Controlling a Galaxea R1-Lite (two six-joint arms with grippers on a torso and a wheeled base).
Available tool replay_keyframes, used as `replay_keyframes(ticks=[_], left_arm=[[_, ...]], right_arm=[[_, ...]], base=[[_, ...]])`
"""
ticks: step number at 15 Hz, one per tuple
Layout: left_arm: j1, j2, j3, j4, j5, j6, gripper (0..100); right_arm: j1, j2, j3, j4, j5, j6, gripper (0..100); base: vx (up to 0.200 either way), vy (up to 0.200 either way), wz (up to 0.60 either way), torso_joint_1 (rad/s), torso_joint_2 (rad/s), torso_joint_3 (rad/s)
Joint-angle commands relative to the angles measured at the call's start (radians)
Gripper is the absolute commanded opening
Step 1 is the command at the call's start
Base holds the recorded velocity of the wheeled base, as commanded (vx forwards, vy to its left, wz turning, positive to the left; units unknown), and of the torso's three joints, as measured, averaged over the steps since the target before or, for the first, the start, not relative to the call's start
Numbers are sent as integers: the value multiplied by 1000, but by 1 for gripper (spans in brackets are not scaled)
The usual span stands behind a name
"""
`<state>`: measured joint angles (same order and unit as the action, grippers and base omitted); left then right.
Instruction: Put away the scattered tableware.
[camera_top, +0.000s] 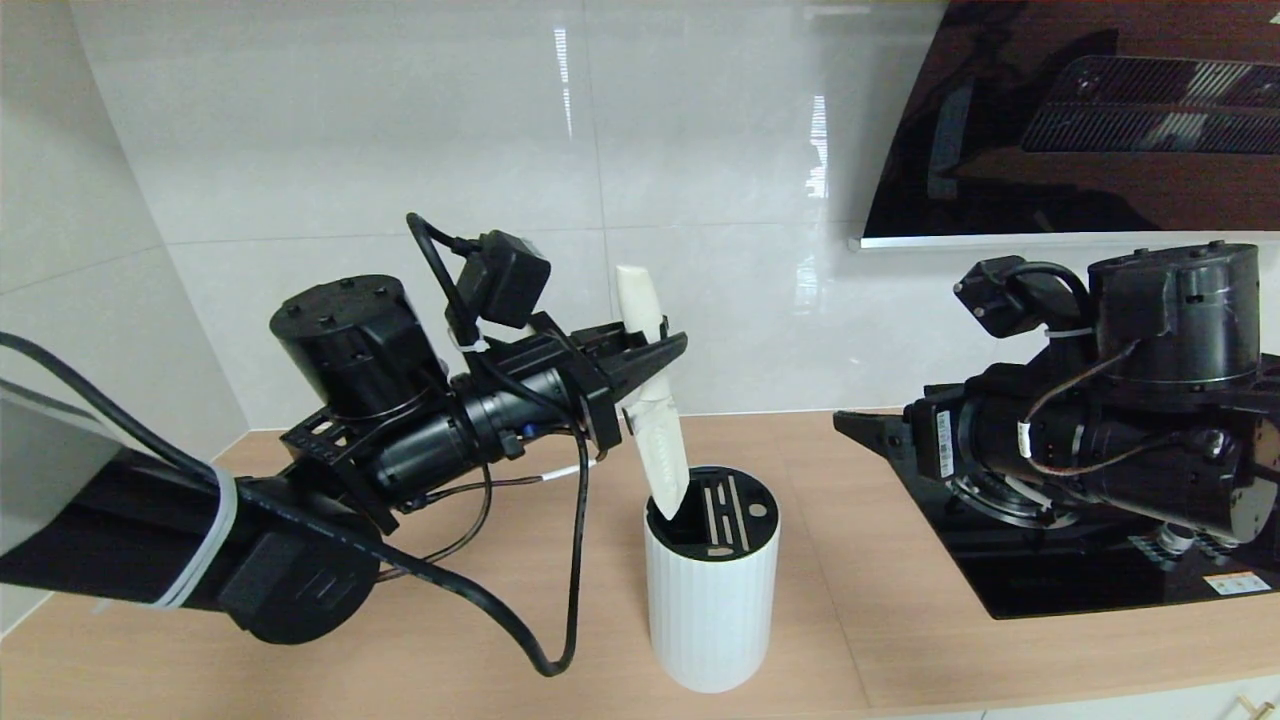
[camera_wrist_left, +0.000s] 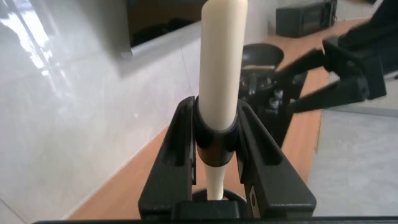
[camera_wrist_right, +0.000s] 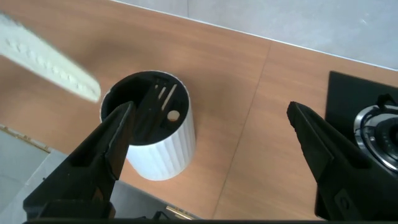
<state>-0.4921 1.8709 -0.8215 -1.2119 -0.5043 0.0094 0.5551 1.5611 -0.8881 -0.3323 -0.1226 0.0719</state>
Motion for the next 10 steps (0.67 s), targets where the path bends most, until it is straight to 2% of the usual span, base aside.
replay_keyframes(ticks=[1,5,10], left_arm=[[-16,27,10,-1,9,1,0],[-54,108,7,-44,36,1,0],[-63,185,-22,-90,85,1,0]], right_arm=[[0,4,0,-1,0,0,100],[0,2,1,-1,0,-12,100],[0,1,1,-1,-2,-12,100]], base=[[0,0,0,0,0,0],[0,0,0,0,0,0],[0,0,0,0,0,0]])
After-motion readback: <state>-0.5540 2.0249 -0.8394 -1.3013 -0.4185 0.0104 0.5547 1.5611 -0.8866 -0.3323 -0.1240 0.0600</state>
